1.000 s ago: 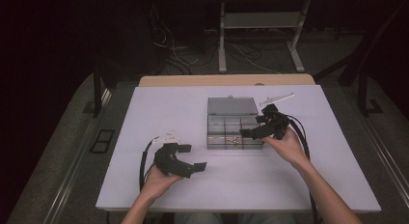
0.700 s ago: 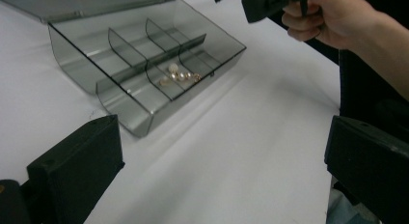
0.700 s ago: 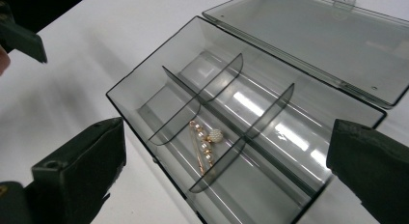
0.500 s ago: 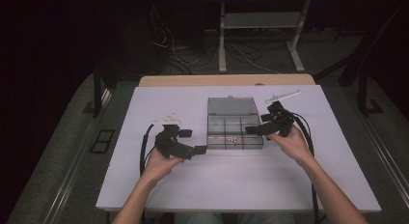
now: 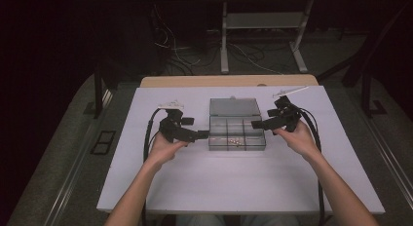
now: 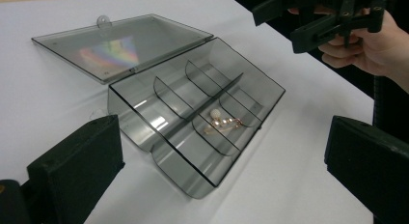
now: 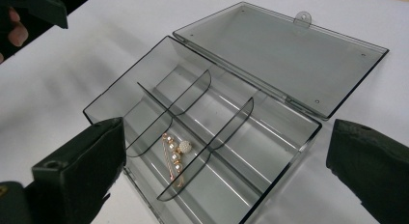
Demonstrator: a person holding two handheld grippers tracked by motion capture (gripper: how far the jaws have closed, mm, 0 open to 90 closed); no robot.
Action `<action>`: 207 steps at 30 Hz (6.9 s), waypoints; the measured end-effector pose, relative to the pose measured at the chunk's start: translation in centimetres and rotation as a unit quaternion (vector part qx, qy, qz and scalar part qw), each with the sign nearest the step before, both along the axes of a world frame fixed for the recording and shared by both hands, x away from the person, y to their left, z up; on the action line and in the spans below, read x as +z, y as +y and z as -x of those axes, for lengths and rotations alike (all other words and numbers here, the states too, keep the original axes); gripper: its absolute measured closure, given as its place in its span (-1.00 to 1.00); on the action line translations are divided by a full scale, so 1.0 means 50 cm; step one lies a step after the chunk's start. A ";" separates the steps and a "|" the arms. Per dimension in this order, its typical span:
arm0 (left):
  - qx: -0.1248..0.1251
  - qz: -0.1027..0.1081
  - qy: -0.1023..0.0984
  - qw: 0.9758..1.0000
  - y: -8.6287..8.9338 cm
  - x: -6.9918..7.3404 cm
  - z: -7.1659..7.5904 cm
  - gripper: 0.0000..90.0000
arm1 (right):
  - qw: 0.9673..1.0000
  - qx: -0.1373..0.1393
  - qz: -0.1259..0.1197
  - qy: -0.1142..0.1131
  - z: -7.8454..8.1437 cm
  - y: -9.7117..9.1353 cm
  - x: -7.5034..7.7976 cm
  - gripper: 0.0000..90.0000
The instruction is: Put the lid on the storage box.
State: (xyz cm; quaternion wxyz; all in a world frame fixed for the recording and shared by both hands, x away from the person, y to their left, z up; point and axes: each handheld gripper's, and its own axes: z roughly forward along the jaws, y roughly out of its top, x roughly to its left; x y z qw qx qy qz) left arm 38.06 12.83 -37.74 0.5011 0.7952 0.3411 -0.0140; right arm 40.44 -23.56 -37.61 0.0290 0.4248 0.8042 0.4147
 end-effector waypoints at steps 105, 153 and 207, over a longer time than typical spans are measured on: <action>0.127 0.086 0.208 0.966 -0.062 -0.166 -0.245 0.18 | 0.987 -0.146 -0.026 0.059 -0.166 -0.022 -0.125 -0.04; 0.125 0.106 0.113 0.980 -0.046 -0.120 -0.218 0.76 | 0.992 -0.089 -0.081 0.043 -0.143 -0.039 -0.100 0.65; 0.144 0.111 0.061 0.981 -0.051 -0.079 -0.224 0.76 | 0.990 -0.097 -0.106 0.003 -0.170 -0.040 -0.061 0.57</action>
